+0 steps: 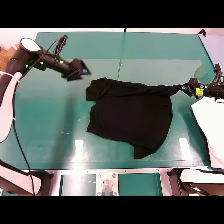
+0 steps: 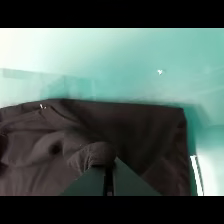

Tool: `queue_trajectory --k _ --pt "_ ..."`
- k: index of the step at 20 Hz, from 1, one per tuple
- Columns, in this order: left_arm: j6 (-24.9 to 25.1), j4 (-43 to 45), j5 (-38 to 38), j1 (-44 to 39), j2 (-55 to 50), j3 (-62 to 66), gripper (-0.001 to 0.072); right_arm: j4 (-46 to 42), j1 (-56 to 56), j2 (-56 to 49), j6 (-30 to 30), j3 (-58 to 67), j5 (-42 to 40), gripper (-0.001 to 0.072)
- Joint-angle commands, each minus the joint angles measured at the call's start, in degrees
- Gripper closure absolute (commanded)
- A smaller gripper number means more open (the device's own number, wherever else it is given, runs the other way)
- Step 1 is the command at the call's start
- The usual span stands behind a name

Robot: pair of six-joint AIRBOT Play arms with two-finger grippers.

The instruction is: Fold the shirts.

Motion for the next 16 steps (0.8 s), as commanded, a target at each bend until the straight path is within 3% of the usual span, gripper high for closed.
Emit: queue_trajectory --k 1,4,9,13,15,16 --pt "-11.6 13.5 -18.2 -1.4 1.2 -2.3 0.0006 -1.7 -0.3 -0.2 -0.5 0.2 -2.3 0.0696" --pt "-11.9 17.7 -12.3 -6.9 6.8 -14.9 0.0006 -2.3 -0.4 -0.3 -0.5 0.2 -3.9 0.0696" --pt "-17.4 17.2 10.6 -16.4 13.7 -38.3 0.0005 -2.3 -0.4 -0.3 -0.5 0.3 -5.8 0.0697" --pt "-18.5 11.5 30.3 -21.3 13.6 -45.0 0.0006 -2.3 -0.4 -0.3 -0.5 0.3 -5.8 0.0697" --pt "-18.7 10.8 35.8 -22.1 13.6 -45.4 0.0009 -2.3 -0.4 -0.3 -0.5 0.3 -5.8 0.0697" --pt "-18.6 10.4 37.4 -21.6 13.6 -45.3 0.0199 -2.4 -0.5 -0.2 -0.5 0.3 -5.7 0.0697"
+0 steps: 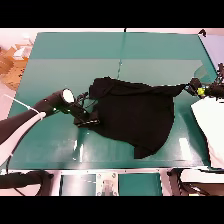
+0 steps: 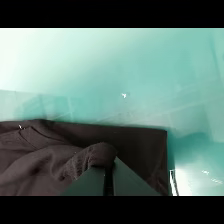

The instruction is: Fold the shirts.

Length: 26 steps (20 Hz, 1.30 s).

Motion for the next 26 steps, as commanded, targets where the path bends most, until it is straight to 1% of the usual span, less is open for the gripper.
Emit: queue_trajectory --k 1,2,3,5,7,9,11,13,15,16,17,18,19,20,21,22,23,24,25,26 --pt "0.3 -0.8 13.3 -0.5 0.0 -2.4 0.0499 -0.3 -0.5 0.0 0.1 0.0 0.7 0.0697" --pt "2.7 -0.8 13.5 1.1 0.1 -1.4 0.0674 -0.5 -1.0 0.3 0.4 -0.2 2.0 0.0697" --pt "3.8 -0.5 13.0 3.5 0.1 0.2 0.0679 -1.4 -1.6 1.0 1.3 -1.2 2.7 0.0698" --pt "6.0 -0.2 10.8 10.0 0.1 5.2 0.0679 -6.1 -3.1 4.4 5.4 -5.6 2.7 0.0698" --pt "8.2 0.8 10.3 16.8 0.0 11.3 0.0679 -9.6 -3.8 10.0 9.2 -12.9 2.7 0.0698" --pt "11.0 0.7 10.9 21.9 -0.2 17.1 0.0679 -9.9 -2.7 17.1 12.0 -21.9 2.7 0.0698" --pt "13.2 0.7 11.1 24.9 -1.6 22.0 0.0679 -9.9 1.5 24.5 13.9 -30.6 2.9 0.0698" --pt "15.2 0.4 11.5 26.0 -3.8 25.7 0.0679 -9.0 8.3 31.8 16.8 -37.7 2.4 0.0698" --pt "17.4 -0.1 11.9 25.8 -5.9 27.6 0.0678 -8.4 16.4 37.0 20.4 -42.1 -1.2 0.0697" --pt "17.4 -0.5 11.5 25.8 -7.0 27.8 0.0677 -8.4 20.2 38.3 22.2 -43.3 -4.0 0.0696" --pt "17.6 -1.1 10.0 25.8 -7.8 27.8 0.0566 -8.4 23.0 38.4 23.4 -43.6 -6.0 0.0696" --pt "17.6 -1.0 8.3 25.8 -8.1 27.7 0.0210 -8.4 25.1 38.2 23.5 -43.6 -7.1 0.0648" --pt "17.6 -1.0 6.3 26.1 -8.0 27.9 -0.0008 -8.4 26.0 38.2 23.4 -43.5 -7.1 0.0476" --pt "17.6 -0.9 3.4 26.6 -7.5 28.5 0.0006 -8.7 25.8 38.2 23.0 -42.8 -6.0 0.0354" --pt "17.6 -0.8 -0.2 27.4 -7.0 29.7 0.0007 -10.4 24.5 38.2 23.1 -41.4 -3.3 0.0353" --pt "17.6 -0.5 -4.7 28.4 -6.4 31.5 0.0008 -13.4 21.9 38.2 23.1 -39.2 1.4 0.0361" --pt "17.4 -0.1 -9.5 29.7 -5.9 33.3 0.0157 -16.4 18.5 38.0 23.0 -36.7 6.5 0.0361" --pt "17.4 0.4 -13.6 31.1 -5.4 34.9 0.0523 -19.0 14.3 37.0 22.8 -33.7 11.1 0.0361" --pt "17.2 0.6 -17.0 32.2 -5.2 36.3 0.0672 -19.3 10.4 35.3 20.9 -31.0 14.2 0.0360" --pt "15.6 0.6 -19.7 33.1 -4.8 37.4 0.0679 -18.3 7.1 33.0 18.7 -28.5 16.7 0.0361"
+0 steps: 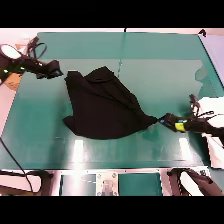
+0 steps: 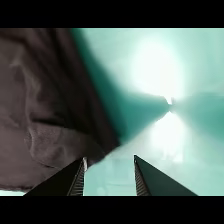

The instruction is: Fold the shirts.

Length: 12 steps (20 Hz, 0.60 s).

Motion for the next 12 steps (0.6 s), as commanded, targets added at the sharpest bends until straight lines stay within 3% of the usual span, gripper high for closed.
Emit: queue_trajectory --k 1,6,10,11,12 --pt "-2.3 0.6 -13.4 3.2 1.2 4.0 0.0680 -1.5 -8.9 -5.2 -4.5 7.6 11.7 0.0361" --pt "-4.7 8.5 -23.7 2.4 8.4 -2.5 0.0680 7.4 -9.1 -19.2 -8.2 10.6 8.9 0.0362" --pt "-4.8 8.4 -17.1 2.2 23.0 -27.9 0.0677 16.6 -8.3 -30.1 -15.2 10.6 9.2 0.0360" --pt "-4.7 6.5 -14.1 2.2 25.8 -34.7 0.0563 17.0 -7.6 -31.7 -15.7 10.6 9.7 0.0359" --pt "-4.8 4.2 -11.5 2.2 27.6 -40.3 0.0190 16.6 -6.7 -32.7 -15.7 10.6 10.0 0.0359"
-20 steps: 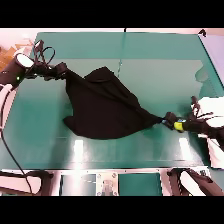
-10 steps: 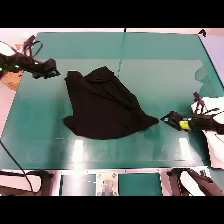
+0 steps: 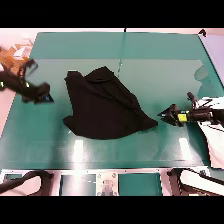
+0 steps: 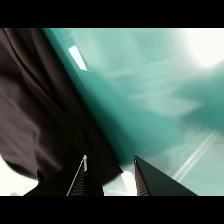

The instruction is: Fold the shirts.

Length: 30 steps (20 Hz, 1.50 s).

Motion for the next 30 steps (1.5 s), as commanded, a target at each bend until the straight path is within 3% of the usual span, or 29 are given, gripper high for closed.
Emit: queue_trajectory --k 1,2,6,11,12,13,14,15,18,21,30 --pt "-0.4 -5.9 8.4 0.0 8.2 -20.5 0.0033 3.5 2.2 -5.7 -3.0 0.0 1.5 0.0359" --pt "0.0 -9.0 11.0 0.0 8.2 -24.7 0.0116 3.6 2.8 -5.7 -3.0 -0.5 1.6 0.0359" --pt "4.8 -17.8 22.6 0.0 8.2 -37.7 0.0124 3.8 4.7 -5.7 -2.8 -2.3 3.6 0.0359" --pt "12.2 -29.6 33.8 -3.8 8.2 -43.4 0.0125 8.0 10.1 -5.7 -2.9 -2.8 5.9 0.0362" --pt "12.1 -29.5 35.2 -6.1 8.2 -43.4 0.0125 8.6 11.3 -5.7 -3.1 -2.8 5.9 0.0411" --pt "11.9 -29.9 37.3 -8.4 8.2 -43.4 0.0155 8.7 12.1 -5.7 -3.1 -2.7 5.9 0.0586" --pt "12.0 -29.9 39.0 -9.9 8.2 -43.4 0.0434 8.7 12.3 -5.7 -3.1 -2.6 5.9 0.0673" --pt "12.3 -29.9 39.7 -10.6 8.2 -43.2 0.0671 8.7 12.3 -5.7 -3.1 -2.5 6.1 0.0697" --pt "12.4 -27.8 38.0 -10.6 8.3 -40.0 0.0680 8.7 10.6 -5.5 -3.0 -1.0 8.6 0.0697" --pt "11.1 -20.3 31.2 -10.5 9.0 -29.5 0.0680 9.4 7.3 -2.3 -2.9 3.2 12.6 0.0697" --pt "5.7 -7.6 14.8 -10.5 14.7 20.7 0.0680 24.0 -5.8 22.9 -0.2 24.4 10.7 0.0697"
